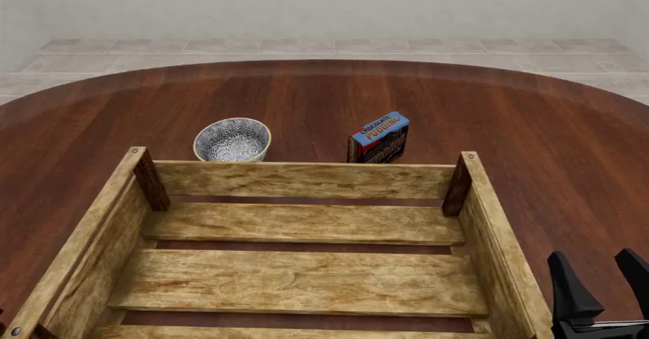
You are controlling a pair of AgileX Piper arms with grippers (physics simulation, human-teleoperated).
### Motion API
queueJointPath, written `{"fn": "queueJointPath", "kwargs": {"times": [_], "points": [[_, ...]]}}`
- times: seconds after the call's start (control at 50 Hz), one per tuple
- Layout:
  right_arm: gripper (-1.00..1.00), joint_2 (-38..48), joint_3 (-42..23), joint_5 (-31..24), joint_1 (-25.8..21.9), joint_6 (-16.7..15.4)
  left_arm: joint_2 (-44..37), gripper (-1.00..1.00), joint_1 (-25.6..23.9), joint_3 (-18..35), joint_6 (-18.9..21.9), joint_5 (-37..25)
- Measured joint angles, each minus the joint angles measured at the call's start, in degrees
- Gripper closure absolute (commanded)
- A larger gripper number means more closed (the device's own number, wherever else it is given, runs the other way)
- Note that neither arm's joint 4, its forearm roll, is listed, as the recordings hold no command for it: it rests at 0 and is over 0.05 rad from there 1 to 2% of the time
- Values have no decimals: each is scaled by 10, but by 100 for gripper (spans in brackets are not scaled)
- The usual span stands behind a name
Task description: Pick up the salad dressing and put it in the tray.
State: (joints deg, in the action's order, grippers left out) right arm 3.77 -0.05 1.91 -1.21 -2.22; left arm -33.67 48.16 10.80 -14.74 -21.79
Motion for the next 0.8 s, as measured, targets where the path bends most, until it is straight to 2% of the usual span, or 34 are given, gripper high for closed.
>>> {"fn": "queueJointPath", "kwargs": {"times": [0.04, 0.06, 0.34, 0.8], "points": [[-100, 0, 0, 0, 0, 0, 1, -100, -2, 0, -4, -1], [-100, 0, 0, 0, 0, 0, 2, 100, -2, 0, -6, -2], [-100, -4, 0, -4, 1, 0, 31, 100, -14, -2, -39, -30], [-100, -9, 0, -8, 3, 0, 48, 100, 5, 19, -25, -49]]}}
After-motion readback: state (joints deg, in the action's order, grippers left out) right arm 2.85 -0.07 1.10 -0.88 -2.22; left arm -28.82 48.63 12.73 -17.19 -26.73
